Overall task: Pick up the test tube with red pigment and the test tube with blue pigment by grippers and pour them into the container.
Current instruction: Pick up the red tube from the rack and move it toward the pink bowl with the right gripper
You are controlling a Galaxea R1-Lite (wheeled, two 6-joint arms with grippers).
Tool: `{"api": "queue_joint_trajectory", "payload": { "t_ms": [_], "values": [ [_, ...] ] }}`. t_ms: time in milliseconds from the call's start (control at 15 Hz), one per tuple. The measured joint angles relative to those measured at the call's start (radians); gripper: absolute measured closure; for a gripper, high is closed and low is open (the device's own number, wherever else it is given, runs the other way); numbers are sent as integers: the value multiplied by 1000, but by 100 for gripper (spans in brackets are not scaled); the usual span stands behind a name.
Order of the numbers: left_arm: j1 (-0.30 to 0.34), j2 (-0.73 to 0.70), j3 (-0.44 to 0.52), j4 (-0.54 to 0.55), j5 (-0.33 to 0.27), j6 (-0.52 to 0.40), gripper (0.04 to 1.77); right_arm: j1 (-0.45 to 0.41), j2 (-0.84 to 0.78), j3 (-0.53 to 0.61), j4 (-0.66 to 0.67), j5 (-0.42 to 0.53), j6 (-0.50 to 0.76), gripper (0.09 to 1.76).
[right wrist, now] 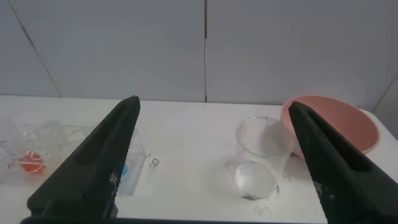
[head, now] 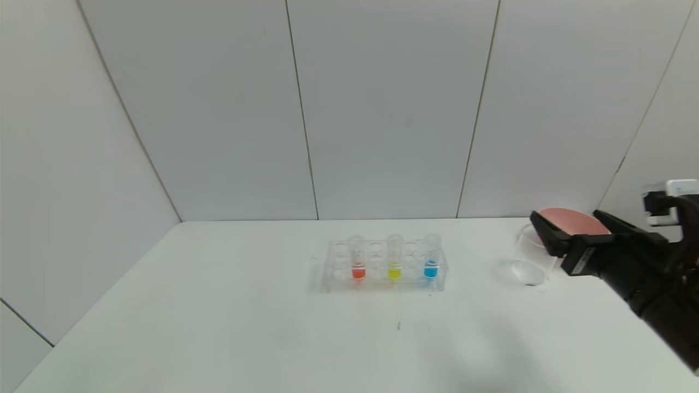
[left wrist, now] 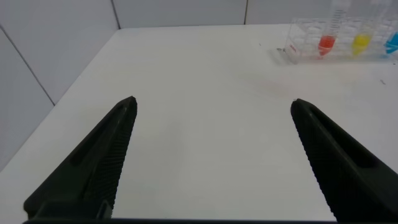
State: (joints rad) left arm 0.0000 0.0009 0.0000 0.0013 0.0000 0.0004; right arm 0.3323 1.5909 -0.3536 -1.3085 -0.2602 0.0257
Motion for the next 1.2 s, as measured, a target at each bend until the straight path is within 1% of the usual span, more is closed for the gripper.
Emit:
{"api": "queue_joint_trajectory", "payload": {
  "t_ms": [67,200,400,467,600,733,867,1000,1200],
  "values": [
    [0,0,0,0,0,0,5,71,58,-2,-35,-68,-8,14],
    [0,0,0,0,0,0,5,210,142,-18,-63,-180,-18,14],
    [0,0,0,0,0,0,5,417,240,-89,-74,-333,-22,14],
    [0,0,0,0,0,0,5,479,272,-126,-74,-376,-22,14],
    [0,0,0,0,0,0,5,573,336,-191,-66,-425,-23,14],
    [0,0,0,0,0,0,5,633,401,-261,-64,-457,-23,14],
    [0,0,0,0,0,0,5,672,465,-304,-64,-469,-23,14],
    [0,0,0,0,0,0,5,690,516,-340,-63,-466,-22,14],
    [0,0,0,0,0,0,5,696,584,-399,-63,-448,-21,14]
  ]
}}
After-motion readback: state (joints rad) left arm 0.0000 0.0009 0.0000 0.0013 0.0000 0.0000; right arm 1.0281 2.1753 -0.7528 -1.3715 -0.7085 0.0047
